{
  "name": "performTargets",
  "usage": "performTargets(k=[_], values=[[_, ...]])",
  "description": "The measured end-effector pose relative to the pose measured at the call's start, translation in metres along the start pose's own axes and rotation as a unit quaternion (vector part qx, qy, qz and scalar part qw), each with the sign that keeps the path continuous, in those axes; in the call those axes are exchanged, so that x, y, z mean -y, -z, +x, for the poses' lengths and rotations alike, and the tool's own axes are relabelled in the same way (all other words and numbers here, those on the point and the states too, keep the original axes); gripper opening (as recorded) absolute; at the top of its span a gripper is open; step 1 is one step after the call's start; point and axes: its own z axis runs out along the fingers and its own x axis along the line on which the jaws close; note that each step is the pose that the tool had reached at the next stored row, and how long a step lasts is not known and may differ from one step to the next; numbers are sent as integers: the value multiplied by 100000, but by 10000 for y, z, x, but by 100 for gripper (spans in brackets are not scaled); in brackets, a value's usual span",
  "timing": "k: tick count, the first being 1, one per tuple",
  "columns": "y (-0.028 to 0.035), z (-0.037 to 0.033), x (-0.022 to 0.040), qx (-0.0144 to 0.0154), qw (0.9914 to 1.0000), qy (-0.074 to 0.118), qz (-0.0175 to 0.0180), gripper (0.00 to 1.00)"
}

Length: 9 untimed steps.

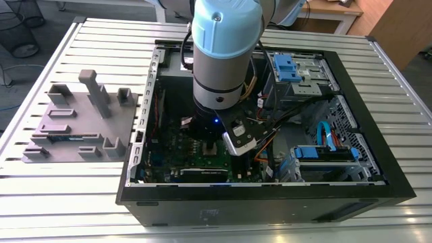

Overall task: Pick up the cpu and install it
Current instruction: 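Place the cpu into insertion slot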

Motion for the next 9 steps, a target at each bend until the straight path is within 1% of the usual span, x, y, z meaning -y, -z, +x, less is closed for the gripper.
performTargets(k=[2, 3, 5, 9], values=[[-1, 0, 0, -6, 100000, 0, 19, 11], [-30, 0, 1, 0, 99999, -3, 467, 11], [-45, 0, 2, -3, 99998, -4, 562, 11], [-72, 0, 4, 0, 99998, -6, 582, 11]])
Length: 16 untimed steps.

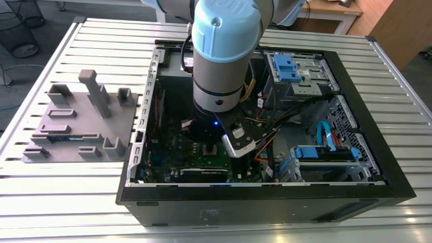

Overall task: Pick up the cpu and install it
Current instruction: 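Place the cpu into insertion slot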

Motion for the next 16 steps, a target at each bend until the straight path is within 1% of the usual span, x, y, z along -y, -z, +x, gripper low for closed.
performTargets(k=[6, 16], values=[[-4, 0, 0, -2, 100000, 2, 1, 11], [-31, 5, 1, -4, 100000, 2, 6, 11]])
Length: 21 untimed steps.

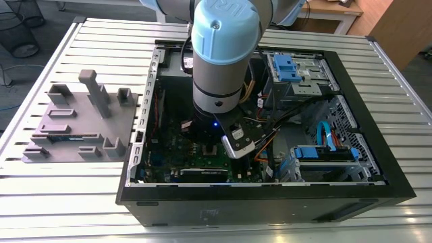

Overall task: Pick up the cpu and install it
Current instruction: 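Place the cpu into insertion slot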

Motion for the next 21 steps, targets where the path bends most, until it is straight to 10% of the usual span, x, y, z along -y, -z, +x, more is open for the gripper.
performTargets(k=[14, 21], values=[[14, 14, 1, -2, 100000, -1, -43, 11], [38, -96, 3, -36, 100000, -95, 266, 11]])
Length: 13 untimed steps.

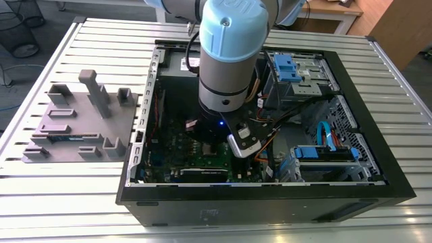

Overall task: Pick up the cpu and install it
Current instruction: 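Place the cpu into insertion slot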

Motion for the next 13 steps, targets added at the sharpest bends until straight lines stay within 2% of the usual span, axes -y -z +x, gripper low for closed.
performTargets(k=[13], values=[[-40, 3, 29, -7, 100000, -5, 36, 11]])
